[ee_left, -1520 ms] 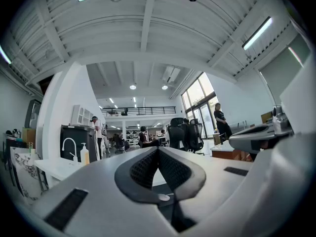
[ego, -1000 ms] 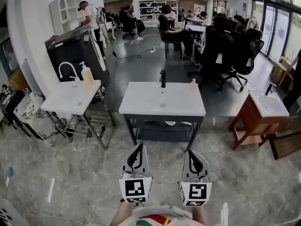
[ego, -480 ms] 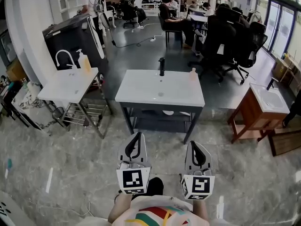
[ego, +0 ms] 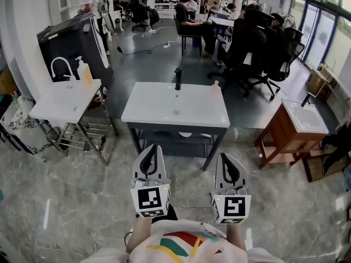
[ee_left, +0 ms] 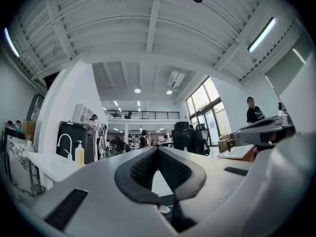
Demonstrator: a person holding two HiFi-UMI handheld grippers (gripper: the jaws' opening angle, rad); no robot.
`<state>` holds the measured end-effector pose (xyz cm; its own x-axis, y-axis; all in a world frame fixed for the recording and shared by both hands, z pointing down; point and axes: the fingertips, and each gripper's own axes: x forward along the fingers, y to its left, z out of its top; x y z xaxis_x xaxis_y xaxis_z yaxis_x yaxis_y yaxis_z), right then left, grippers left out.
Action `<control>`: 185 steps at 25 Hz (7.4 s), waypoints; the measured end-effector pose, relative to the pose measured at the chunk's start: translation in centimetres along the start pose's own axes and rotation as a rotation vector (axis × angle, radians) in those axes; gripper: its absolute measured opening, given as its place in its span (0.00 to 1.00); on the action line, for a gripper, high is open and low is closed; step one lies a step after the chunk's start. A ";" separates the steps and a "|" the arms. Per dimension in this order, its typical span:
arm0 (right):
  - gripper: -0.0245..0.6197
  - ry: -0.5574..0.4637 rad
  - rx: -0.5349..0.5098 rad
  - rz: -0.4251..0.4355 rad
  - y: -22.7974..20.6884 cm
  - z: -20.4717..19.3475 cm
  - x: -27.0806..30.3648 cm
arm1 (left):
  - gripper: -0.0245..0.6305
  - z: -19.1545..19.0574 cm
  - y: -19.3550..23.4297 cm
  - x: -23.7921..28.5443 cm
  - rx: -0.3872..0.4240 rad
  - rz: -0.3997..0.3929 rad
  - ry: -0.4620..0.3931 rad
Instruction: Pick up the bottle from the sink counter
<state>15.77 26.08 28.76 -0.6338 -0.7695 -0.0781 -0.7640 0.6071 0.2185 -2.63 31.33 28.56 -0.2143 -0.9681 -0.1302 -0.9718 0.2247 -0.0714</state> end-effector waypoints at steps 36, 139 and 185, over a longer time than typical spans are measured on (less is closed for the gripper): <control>0.06 0.003 0.018 -0.071 -4.0 -1.8 46.0 | 0.07 -2.5 11.6 44.7 0.009 -0.211 -0.059; 0.06 0.429 0.266 -0.172 -23.9 -29.4 49.0 | 0.62 -41.0 -25.5 72.8 0.112 -0.780 0.705; 0.06 -0.042 0.031 -0.021 -12.0 -3.6 54.4 | 0.62 -2.6 6.5 59.9 0.078 -0.284 0.171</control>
<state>-9.14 -23.80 25.39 -0.6216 -0.7736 -0.1232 -0.7802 0.5973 0.1860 -22.03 -25.44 22.84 0.0436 -0.9964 0.0733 -0.9861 -0.0547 -0.1571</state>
